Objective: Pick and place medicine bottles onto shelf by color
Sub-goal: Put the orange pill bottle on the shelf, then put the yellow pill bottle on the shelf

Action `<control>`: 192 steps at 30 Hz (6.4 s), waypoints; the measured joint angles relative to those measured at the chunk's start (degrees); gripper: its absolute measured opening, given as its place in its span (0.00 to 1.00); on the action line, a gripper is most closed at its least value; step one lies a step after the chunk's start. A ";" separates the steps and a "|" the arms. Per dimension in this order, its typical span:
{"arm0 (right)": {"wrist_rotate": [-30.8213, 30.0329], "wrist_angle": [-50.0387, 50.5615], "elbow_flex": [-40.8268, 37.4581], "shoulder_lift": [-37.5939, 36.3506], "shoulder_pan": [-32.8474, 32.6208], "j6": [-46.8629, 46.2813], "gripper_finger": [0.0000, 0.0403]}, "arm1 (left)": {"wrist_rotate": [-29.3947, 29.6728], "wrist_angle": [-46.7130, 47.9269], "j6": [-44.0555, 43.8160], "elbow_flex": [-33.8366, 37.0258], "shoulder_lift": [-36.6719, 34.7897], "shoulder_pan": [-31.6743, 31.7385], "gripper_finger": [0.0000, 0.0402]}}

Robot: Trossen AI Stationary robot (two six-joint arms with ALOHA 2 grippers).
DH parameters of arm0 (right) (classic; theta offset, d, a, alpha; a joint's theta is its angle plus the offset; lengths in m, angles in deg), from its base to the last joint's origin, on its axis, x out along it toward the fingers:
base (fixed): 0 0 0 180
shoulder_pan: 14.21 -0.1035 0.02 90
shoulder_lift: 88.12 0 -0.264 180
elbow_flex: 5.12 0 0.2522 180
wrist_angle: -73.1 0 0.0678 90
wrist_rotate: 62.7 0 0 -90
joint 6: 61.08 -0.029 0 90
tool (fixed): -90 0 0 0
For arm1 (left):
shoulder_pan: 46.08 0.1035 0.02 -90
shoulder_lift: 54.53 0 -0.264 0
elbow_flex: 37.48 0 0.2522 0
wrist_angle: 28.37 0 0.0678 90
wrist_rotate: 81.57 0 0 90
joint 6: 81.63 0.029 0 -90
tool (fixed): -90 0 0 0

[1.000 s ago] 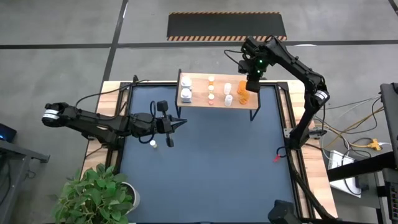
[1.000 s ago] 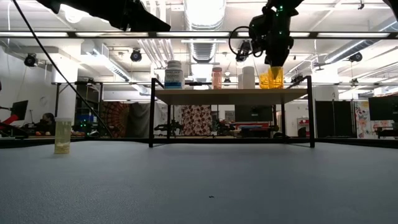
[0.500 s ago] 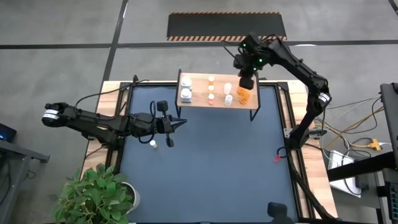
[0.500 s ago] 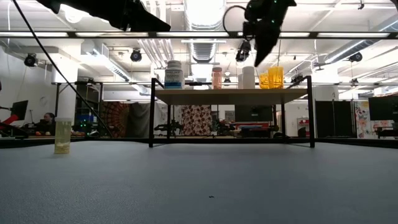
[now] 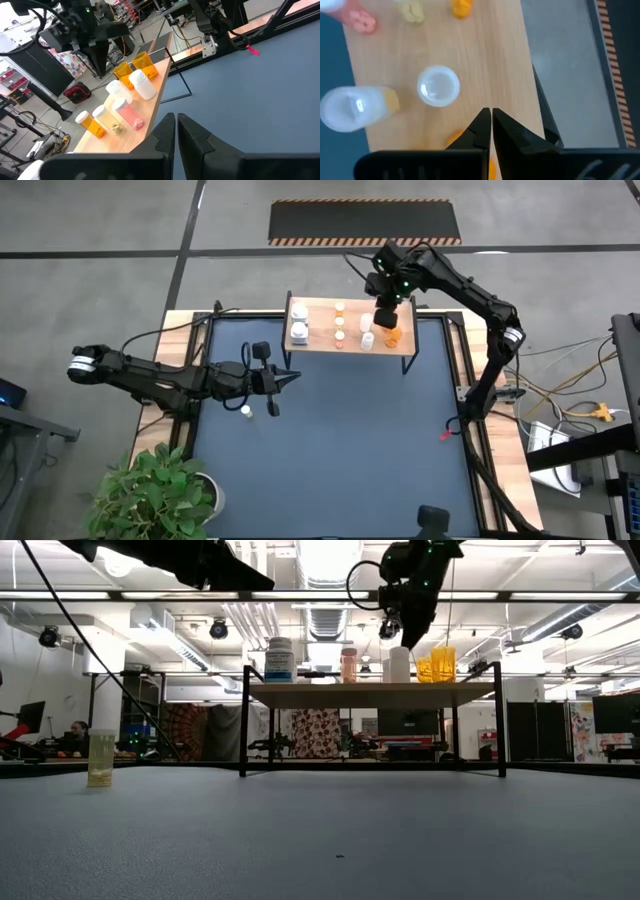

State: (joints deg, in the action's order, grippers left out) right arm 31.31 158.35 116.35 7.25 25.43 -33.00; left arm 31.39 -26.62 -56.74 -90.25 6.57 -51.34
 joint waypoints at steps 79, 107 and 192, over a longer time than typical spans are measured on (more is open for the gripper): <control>-12.18 -39.69 -50.84 -39.69 -47.94 -22.13 0.02 | -0.42 -0.64 -9.82 0.01 0.00 -0.04 0.00; -5.07 -81.66 -81.10 -45.64 -50.88 -8.02 0.02 | -6.75 35.41 -71.95 -1.86 3.64 -5.15 0.00; -5.07 -72.76 -81.21 -48.47 -50.88 -14.27 0.02 | -20.03 67.12 -86.55 -20.34 17.99 -5.27 0.27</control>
State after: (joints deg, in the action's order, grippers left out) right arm 26.24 85.59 35.14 -41.22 -25.45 -47.27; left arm 11.37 40.50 -143.28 -110.59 24.55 -56.61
